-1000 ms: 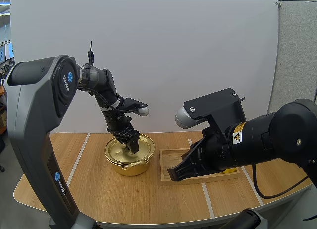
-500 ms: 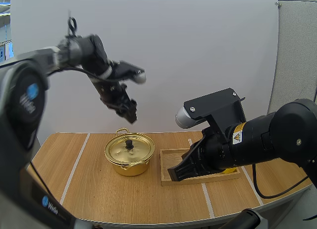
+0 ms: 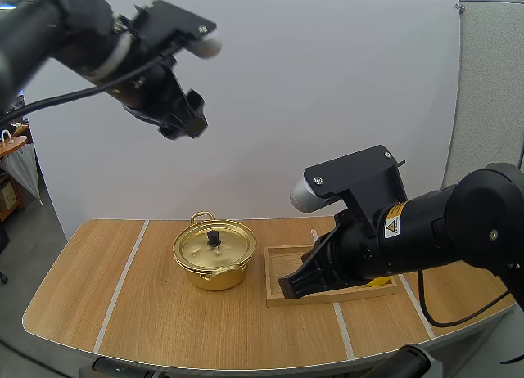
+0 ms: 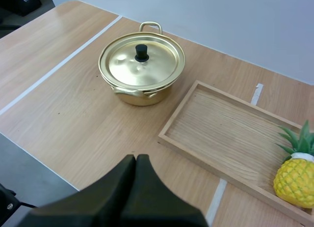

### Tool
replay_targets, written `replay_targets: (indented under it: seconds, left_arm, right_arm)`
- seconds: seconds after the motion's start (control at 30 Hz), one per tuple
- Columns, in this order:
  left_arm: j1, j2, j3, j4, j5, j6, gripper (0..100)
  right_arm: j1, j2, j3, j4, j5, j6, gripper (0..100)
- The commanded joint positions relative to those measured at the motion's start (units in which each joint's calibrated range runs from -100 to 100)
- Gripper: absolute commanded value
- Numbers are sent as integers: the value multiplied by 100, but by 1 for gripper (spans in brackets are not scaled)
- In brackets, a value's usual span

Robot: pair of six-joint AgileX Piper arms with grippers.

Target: Open the pot, put the grape inside, and close it

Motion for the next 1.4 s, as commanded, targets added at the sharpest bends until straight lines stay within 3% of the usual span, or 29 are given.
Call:
replay_targets:
  seconds: [0.0, 0.17, 0.2, 0.23, 0.33, 0.73, 0.93, 1.13, 1.37]
  left_arm:
    - [-12, -495, -25, 41, 0, -266, 100]
    - [-12, -1147, 96, 41, 0, -469, 100]
    - [-12, -1293, 151, 54, 0, -526, 86]
    - [-12, -1433, 197, 95, 0, -569, 59]
    - [-12, -1760, 334, 148, 0, -591, 2]
    - [-12, -3278, 1828, -44, 0, -780, 0]
    - [-12, -4090, 3060, -44, -1750, -1342, 0]
    - [-12, -4470, 4346, -44, -4001, -2382, 0]
    - [-12, -4484, 5752, -2, -5978, -2213, 0]
  right_arm:
    - [-115, -277, 6, -61, -264, 7, 0]
    - [-303, -695, 6, 66, -236, 16, 0]
    - [-344, -777, 6, 115, -214, 16, 0]
    - [-362, -822, 6, 141, -190, 16, 0]
    - [-442, -915, 6, 141, -170, 16, 0]
    - [-871, -1677, 6, 152, -930, 16, 0]
    - [-988, -1918, 44, 56, -2079, 16, 0]
    - [-1090, -1918, 676, -66, -4122, 8, 0]
    - [-1324, -1918, 1700, -66, -6158, -29, 0]
